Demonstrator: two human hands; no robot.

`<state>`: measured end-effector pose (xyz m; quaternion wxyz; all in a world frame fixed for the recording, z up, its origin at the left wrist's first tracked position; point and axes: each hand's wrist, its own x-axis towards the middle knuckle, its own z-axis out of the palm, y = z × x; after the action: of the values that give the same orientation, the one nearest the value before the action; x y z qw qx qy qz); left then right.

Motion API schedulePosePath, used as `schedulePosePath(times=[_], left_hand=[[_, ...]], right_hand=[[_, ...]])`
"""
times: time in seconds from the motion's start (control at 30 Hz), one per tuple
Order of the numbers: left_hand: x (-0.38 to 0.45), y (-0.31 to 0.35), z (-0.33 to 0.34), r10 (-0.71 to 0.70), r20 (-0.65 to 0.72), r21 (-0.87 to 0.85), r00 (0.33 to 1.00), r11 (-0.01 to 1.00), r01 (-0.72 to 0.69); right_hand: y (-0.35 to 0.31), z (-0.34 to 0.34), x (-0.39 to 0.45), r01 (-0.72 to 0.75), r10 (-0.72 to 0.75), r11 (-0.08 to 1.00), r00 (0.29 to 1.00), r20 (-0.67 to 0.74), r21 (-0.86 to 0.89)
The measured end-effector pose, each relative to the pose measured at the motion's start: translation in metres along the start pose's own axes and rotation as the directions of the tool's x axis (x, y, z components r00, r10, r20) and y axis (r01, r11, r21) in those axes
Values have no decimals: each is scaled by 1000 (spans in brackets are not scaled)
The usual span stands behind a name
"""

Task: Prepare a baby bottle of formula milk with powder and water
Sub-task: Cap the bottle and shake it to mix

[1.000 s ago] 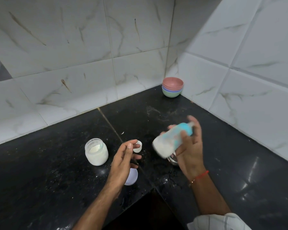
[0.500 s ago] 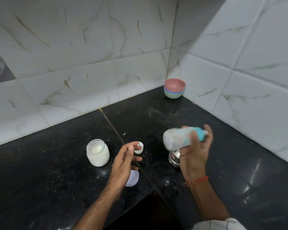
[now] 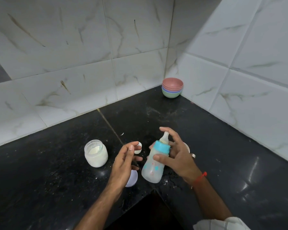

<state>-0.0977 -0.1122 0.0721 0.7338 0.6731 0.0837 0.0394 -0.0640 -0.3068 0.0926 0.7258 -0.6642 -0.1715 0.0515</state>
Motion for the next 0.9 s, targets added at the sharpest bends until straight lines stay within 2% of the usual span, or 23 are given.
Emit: schedulePosePath(times=[0.03, 0.07, 0.1, 0.17, 0.2, 0.23, 0.27, 0.3, 0.33, 0.37, 0.4, 0.43, 0.47, 0.53, 0.57, 0.6, 0.63, 0.7, 0.73, 0.77, 0.8, 0.83, 0.9], left_hand=[[0, 1, 0, 2, 7, 1, 1000, 1000, -2], [0, 1, 0, 5, 8, -5, 1000, 1000, -5], [1, 2, -1, 8, 5, -13, 1000, 1000, -8], [1, 2, -4, 9, -9, -17, 1000, 1000, -9], [1, 1, -5, 5, -14, -15, 1000, 1000, -5], [1, 1, -6, 0, -19, -9, 1000, 1000, 0], [2, 0, -7, -7, -24, -2, 1000, 1000, 7], [2, -1, -6, -11, -25, 1, 1000, 1000, 12], [3, -1, -5, -13, -25, 3, 1000, 1000, 13], [3, -1, -4, -11, -22, 5, 1000, 1000, 11], [3, -1, -3, -6, -18, 5, 1000, 1000, 6], [3, 0, -2, 0, -14, 0, 1000, 1000, 0], [3, 0, -2, 2, -15, -10, 1000, 1000, -2], [4, -1, -2, -1, -22, -11, 1000, 1000, 1], [4, -1, -2, -2, -25, -4, 1000, 1000, 2], [4, -1, -2, -6, -27, 0, 1000, 1000, 6], [4, -1, -2, -6, -25, 4, 1000, 1000, 6], [3, 0, -2, 1, -20, 9, 1000, 1000, -1], [2, 1, -2, 3, -15, 10, 1000, 1000, -3], [2, 2, -2, 6, -9, 9, 1000, 1000, -6], [1, 3, -3, 8, -8, 0, 1000, 1000, -8], [1, 3, -4, 10, -10, -7, 1000, 1000, -10], [1, 3, -5, 10, -15, -15, 1000, 1000, -10]], right_hand=[[0, -1, 0, 30, -28, 997, 999, -19, 76], [-4, -1, 2, 106, -75, 975, 985, -158, 198], [-9, -3, 4, 188, -67, 927, 935, -349, 324], [-11, -8, 14, 358, 48, 810, 749, -661, 464], [-11, -10, 16, 397, 84, 795, 677, -732, 458], [-9, -11, 17, 366, 88, 825, 670, -737, 431], [-8, -10, 14, 284, 57, 876, 742, -668, 390], [-8, -8, 12, 164, 25, 935, 854, -520, 314], [-8, -4, 8, 35, 24, 980, 955, -296, 194], [-6, -4, 5, -33, 43, 996, 993, -110, 87], [-5, -3, 4, -26, 29, 997, 998, -52, 67], [-6, -1, 4, 50, -33, 989, 992, -122, 142], [-10, 2, 6, 141, -65, 955, 959, -276, 262], [-14, 7, 12, 292, -5, 866, 817, -577, 407], [-12, 9, 14, 328, 10, 860, 756, -655, 391], [-9, 9, 14, 299, 6, 891, 743, -669, 341], [-7, 7, 14, 224, -16, 935, 799, -601, 273], [-4, 6, 10, 27, -10, 997, 968, -250, 67], [-3, 4, 7, -18, 19, 1000, 995, -100, 11], [-3, 1, 6, -14, 17, 999, 998, -62, 52], [-6, 0, 6, 47, -24, 985, 990, -136, 165], [-11, -1, 8, 134, -44, 942, 957, -285, 307], [-18, -2, 16, 324, 21, 827, 799, -601, 459]])
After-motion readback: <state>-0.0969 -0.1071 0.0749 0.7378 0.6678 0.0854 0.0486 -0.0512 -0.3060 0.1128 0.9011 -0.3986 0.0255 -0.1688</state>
